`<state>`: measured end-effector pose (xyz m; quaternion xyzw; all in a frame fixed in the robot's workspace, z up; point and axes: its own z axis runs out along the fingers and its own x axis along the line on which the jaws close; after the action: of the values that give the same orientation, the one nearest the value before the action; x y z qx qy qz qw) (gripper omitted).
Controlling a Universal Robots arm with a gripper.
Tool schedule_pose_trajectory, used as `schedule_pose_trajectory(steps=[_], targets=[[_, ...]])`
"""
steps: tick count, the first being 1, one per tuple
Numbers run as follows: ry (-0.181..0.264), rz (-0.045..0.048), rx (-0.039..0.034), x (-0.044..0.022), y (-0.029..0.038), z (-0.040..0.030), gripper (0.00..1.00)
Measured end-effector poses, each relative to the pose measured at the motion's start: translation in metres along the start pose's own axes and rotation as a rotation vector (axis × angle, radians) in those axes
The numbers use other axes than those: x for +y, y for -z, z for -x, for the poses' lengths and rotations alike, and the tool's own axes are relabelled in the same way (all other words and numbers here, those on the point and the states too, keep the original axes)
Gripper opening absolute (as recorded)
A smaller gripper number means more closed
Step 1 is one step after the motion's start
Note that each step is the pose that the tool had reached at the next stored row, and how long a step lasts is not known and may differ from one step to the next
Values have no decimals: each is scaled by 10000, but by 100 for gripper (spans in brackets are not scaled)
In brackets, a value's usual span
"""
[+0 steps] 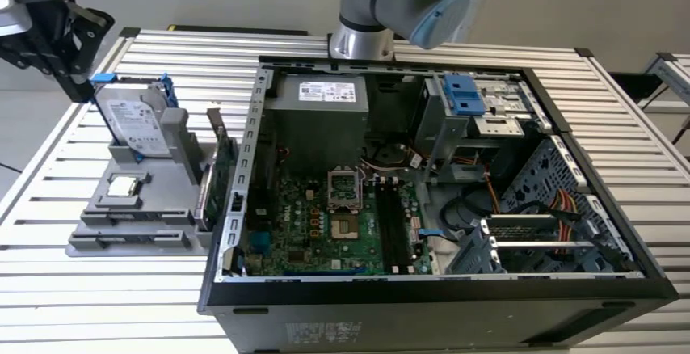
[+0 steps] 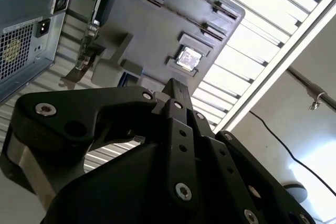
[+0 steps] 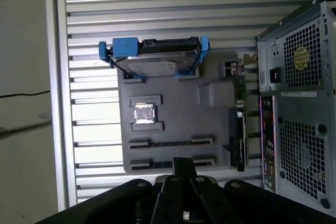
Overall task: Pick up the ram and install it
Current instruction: 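Reach for the ram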
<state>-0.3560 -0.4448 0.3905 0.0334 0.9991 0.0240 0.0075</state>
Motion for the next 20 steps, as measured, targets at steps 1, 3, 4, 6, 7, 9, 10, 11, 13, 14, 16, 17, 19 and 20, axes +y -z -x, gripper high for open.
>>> schedule_pose_trajectory(steps=[1, 3, 4, 6, 7, 9, 10, 11, 13, 14, 16, 17, 19, 20], targets=[[0, 0, 0, -5, -1, 0, 0], [0, 0, 0, -16, -2, 1, 0], [0, 1, 0, -21, -3, 2, 0], [0, 0, 0, -29, -4, 2, 0], [0, 1, 0, -32, -4, 2, 0], [0, 0, -1, -38, -5, 3, 0], [0, 0, 0, -40, -5, 3, 0], [0, 0, 0, -43, -6, 3, 0], [0, 0, 0, -47, -6, 3, 0], [1, 0, 0, -51, -6, 4, 0], [2, 0, 0, -62, -7, 5, 0], [1, 0, -1, -70, -8, 5, 0], [2, 0, 0, -87, -8, 6, 0], [2, 0, 0, -95, -9, 7, 0]])
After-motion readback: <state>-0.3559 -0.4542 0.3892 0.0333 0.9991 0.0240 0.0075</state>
